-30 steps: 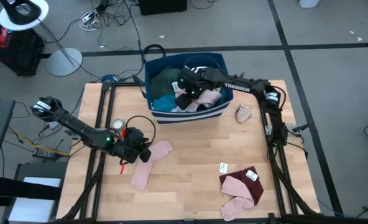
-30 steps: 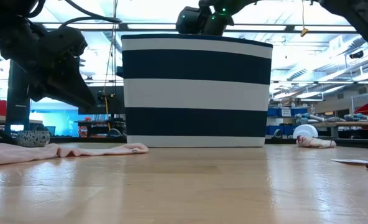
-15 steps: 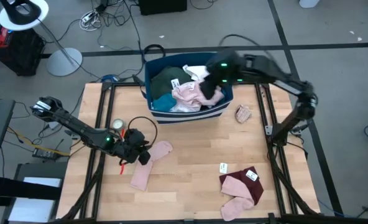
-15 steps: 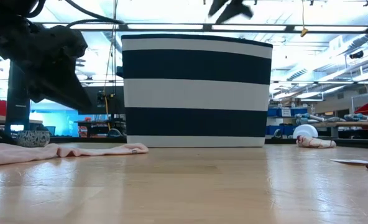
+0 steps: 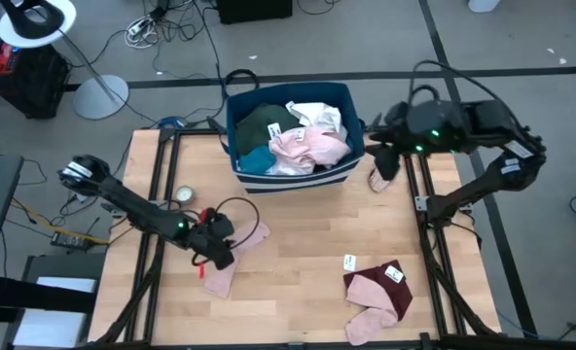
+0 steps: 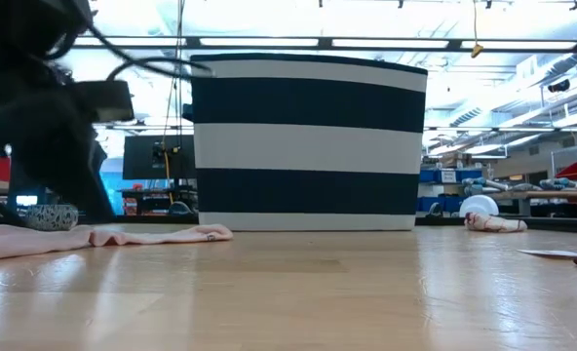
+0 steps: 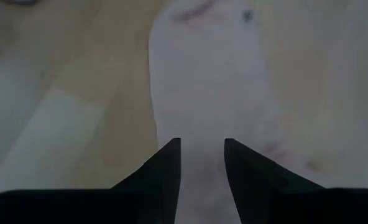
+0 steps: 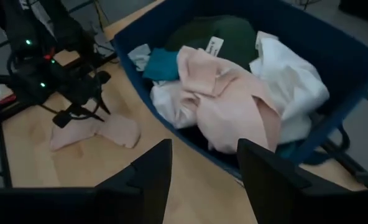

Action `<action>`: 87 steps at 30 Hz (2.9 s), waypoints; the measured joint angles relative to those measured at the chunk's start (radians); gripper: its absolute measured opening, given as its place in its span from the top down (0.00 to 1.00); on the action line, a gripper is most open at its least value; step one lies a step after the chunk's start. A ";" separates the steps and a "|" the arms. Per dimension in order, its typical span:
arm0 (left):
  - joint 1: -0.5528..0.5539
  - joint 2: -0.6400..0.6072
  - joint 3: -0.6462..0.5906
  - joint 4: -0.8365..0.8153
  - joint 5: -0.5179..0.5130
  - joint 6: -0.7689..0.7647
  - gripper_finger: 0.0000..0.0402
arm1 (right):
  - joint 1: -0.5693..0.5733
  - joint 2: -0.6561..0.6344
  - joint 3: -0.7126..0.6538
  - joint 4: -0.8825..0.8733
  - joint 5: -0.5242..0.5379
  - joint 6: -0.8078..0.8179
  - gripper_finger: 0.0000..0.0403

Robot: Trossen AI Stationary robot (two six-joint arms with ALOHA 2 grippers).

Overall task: Sort clothes
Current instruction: Put the pink sock into the blue laundry bin, then put the light brown into the blue laundry bin

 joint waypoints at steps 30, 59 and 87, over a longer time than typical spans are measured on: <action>0.000 0.004 0.534 -0.420 0.031 0.272 0.99 | 0.335 -0.143 -0.549 -0.099 0.089 0.463 0.54; 0.553 0.019 1.268 -0.444 -0.026 0.864 1.00 | 0.340 -0.356 -1.578 0.937 0.260 0.468 0.54; 0.811 0.301 1.225 -0.674 0.281 0.713 0.69 | 0.018 -0.401 -1.648 0.810 0.371 0.561 0.54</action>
